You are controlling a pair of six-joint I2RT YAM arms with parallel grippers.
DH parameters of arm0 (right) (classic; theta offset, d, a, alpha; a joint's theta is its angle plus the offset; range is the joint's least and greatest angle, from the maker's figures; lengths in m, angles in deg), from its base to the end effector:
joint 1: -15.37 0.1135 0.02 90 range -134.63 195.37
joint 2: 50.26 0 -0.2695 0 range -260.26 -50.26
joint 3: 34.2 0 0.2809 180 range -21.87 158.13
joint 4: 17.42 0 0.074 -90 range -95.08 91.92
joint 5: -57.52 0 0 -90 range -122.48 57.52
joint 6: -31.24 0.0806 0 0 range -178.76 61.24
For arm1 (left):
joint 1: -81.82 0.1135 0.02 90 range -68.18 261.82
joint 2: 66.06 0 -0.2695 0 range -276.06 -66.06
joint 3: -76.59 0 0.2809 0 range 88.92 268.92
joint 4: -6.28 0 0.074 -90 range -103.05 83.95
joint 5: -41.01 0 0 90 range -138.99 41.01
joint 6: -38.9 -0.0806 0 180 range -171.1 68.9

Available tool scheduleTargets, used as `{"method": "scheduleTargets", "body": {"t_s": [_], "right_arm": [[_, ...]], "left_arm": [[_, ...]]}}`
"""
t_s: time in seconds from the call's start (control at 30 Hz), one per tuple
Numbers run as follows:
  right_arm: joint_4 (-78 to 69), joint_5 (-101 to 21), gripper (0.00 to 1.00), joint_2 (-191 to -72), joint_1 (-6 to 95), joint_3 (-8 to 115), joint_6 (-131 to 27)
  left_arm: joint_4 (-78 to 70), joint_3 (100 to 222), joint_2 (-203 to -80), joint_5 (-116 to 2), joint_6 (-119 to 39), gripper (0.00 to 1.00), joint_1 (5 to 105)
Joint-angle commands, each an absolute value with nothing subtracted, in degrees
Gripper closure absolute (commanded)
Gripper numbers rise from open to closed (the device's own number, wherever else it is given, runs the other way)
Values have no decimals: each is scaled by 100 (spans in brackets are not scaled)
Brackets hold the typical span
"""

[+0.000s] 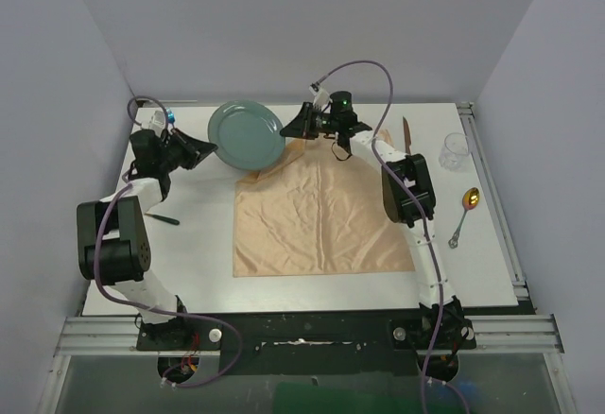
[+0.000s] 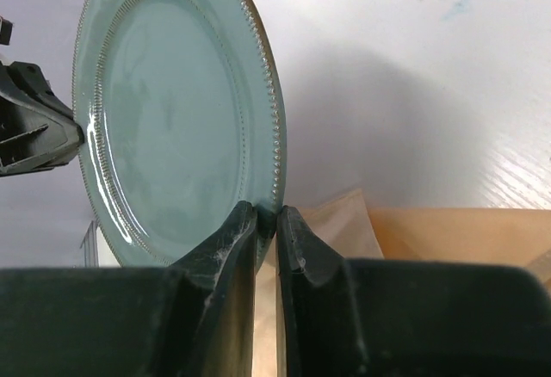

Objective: Set the dinner table for one person
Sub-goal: Pick up the plate at the center of the board, then place the plate on the napkin.

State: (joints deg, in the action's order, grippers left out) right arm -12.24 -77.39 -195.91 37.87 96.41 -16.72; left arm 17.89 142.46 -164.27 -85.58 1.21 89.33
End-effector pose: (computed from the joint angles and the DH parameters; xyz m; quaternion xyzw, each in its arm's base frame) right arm 0.5665 0.2963 0.1474 -0.0867 0.7841 0.5472 0.2797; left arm 0.4282 0.0080 0.1809 -0.2349 0.7661 -0.4444 0.4005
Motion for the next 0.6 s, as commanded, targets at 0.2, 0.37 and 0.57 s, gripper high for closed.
{"method": "scheduleTargets", "body": {"t_s": [0.2, 0.37, 0.57], "right_arm": [[-1569, -8103, 100, -18199, 4382, 8777, -2105], [-1516, -7628, 100, -17259, 4505, 7340, -2461], [-1336, -7105, 100, -16420, 4593, 6201, -2744]], "left_arm": [[1864, 14414, -15855, -9205, 119, 100, 8513], [1445, 14247, -15630, -9276, -208, 100, 8171], [1265, 14046, -15518, -9260, -400, 100, 7653]]}}
